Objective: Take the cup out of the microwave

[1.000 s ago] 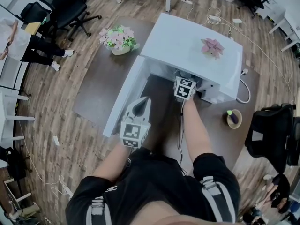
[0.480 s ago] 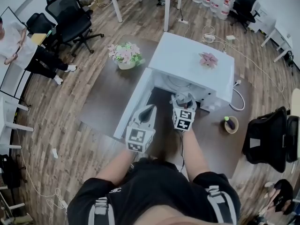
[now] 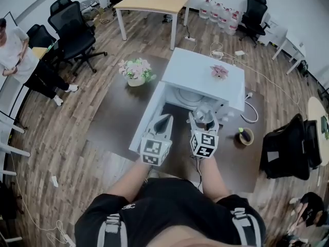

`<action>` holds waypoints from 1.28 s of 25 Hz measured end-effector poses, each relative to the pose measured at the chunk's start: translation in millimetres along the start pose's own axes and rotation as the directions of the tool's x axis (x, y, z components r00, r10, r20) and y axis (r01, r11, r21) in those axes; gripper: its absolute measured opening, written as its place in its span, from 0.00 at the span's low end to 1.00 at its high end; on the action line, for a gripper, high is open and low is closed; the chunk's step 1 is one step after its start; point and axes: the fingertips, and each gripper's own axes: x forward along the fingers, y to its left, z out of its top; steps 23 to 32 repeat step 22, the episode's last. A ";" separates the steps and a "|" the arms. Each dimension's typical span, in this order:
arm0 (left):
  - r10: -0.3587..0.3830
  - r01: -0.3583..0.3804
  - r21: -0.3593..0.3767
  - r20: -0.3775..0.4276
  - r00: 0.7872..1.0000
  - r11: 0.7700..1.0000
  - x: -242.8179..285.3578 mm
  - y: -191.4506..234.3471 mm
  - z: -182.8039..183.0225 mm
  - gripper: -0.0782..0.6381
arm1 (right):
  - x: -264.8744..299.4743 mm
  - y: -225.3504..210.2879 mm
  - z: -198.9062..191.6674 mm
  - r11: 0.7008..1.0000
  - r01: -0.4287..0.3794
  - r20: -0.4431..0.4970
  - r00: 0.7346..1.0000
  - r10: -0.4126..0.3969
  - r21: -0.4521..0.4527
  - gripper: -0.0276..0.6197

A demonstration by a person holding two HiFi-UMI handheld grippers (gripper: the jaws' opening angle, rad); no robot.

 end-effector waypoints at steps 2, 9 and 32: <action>-0.002 0.002 0.004 0.023 1.000 1.000 -0.7 -0.4 5.8 0.11 | -7.3 -0.7 9.8 1.000 0.008 0.004 1.000 -0.009 0.018 0.60; -0.017 0.016 0.013 0.011 1.000 1.000 -1.2 -8.1 7.3 0.11 | -23.6 -11.2 22.5 0.998 0.047 0.028 0.998 -0.048 0.036 0.60; -0.044 0.044 0.022 0.016 0.999 0.999 3.4 -24.2 13.0 0.11 | -39.4 -25.2 25.7 0.997 0.078 0.047 0.996 -0.078 0.010 0.60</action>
